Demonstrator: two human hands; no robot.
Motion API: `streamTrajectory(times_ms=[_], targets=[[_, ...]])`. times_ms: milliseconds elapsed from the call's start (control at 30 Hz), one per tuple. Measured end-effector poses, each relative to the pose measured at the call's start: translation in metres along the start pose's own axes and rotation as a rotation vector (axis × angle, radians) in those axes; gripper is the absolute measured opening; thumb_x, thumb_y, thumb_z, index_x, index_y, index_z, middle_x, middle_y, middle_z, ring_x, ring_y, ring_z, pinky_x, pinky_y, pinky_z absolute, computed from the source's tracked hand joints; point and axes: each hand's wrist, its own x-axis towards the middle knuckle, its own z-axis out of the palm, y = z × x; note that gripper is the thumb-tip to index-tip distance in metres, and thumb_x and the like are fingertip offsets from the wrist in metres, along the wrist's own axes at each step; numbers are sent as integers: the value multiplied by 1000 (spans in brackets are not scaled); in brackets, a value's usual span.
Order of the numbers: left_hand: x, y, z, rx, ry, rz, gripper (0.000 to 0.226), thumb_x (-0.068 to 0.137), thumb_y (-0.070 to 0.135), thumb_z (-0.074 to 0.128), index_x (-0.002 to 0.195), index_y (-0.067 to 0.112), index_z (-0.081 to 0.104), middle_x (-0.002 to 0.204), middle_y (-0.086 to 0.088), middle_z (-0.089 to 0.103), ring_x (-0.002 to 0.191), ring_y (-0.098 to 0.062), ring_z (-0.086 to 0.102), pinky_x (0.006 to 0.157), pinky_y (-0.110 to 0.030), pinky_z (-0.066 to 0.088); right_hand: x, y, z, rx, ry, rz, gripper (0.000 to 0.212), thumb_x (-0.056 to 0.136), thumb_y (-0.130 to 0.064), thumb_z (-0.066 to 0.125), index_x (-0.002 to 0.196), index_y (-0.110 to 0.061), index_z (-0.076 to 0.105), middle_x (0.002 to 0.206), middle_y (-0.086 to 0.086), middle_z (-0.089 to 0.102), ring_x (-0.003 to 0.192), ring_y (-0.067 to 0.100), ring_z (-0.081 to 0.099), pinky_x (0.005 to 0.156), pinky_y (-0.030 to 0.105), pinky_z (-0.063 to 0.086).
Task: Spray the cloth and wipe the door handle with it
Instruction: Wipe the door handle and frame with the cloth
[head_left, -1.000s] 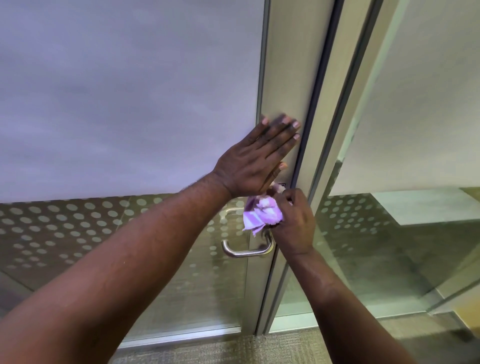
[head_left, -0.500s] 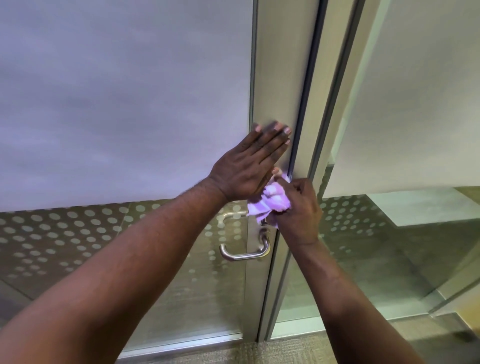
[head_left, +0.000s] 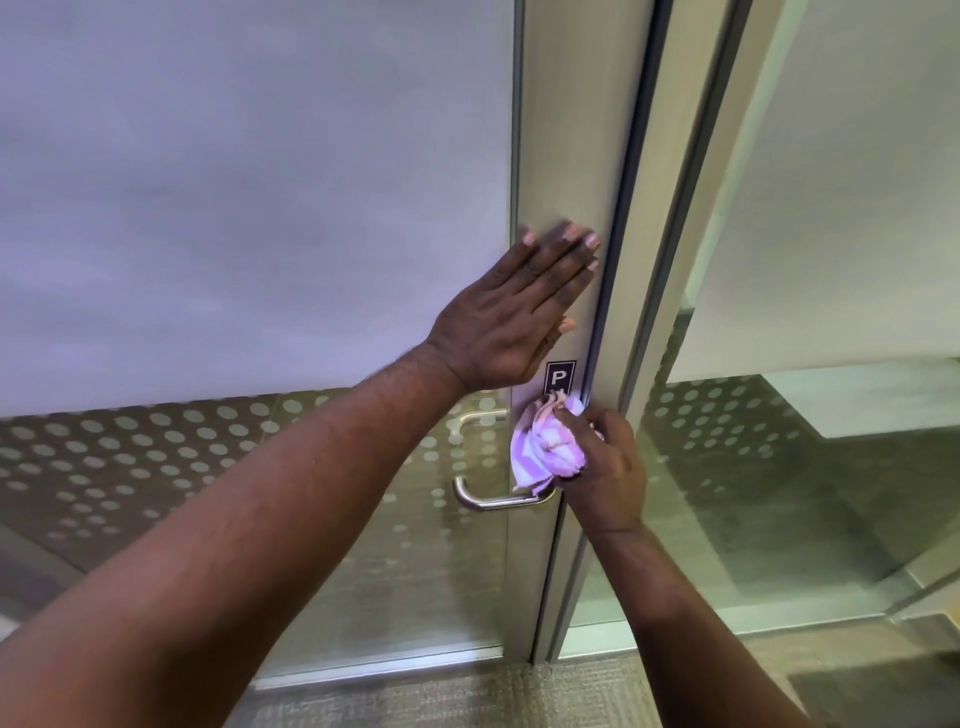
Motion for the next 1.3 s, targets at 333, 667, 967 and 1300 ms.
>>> streamTrajectory(times_ms=[333, 667, 967, 1300], targets=[[0, 0, 2, -18, -1, -9, 57, 113, 32, 28, 160, 1, 31, 168, -19, 31, 157, -35, 27, 131, -47, 7, -44, 1, -3, 64, -225, 198, 61, 70, -15, 79, 128, -29, 71, 118, -2, 61, 102, 30, 62, 70, 34, 56], [0, 0, 1, -6, -9, 2, 58, 113, 34, 25, 160, 1, 30, 168, -20, 31, 157, -35, 27, 130, -47, 9, 22, -28, -27, -7, 31, 273, 32, 75, -31, 62, 100, -18, 76, 91, 7, 62, 71, 36, 64, 56, 29, 40], [0, -1, 1, -1, 8, 0, 60, 112, 36, 32, 159, 0, 32, 167, -21, 32, 157, -36, 28, 130, -48, 11, 59, -31, -29, -48, 223, 66, 31, 77, -28, 78, 108, -26, 74, 97, -2, 60, 78, 18, 63, 58, 30, 44], [2, 1, -5, 10, -14, -3, 59, 113, 36, 29, 159, -1, 34, 166, -21, 34, 155, -37, 31, 128, -52, 20, -28, 3, -9, -45, -280, 243, 59, 59, -17, 81, 114, -36, 72, 102, -5, 57, 84, 26, 64, 62, 29, 48]])
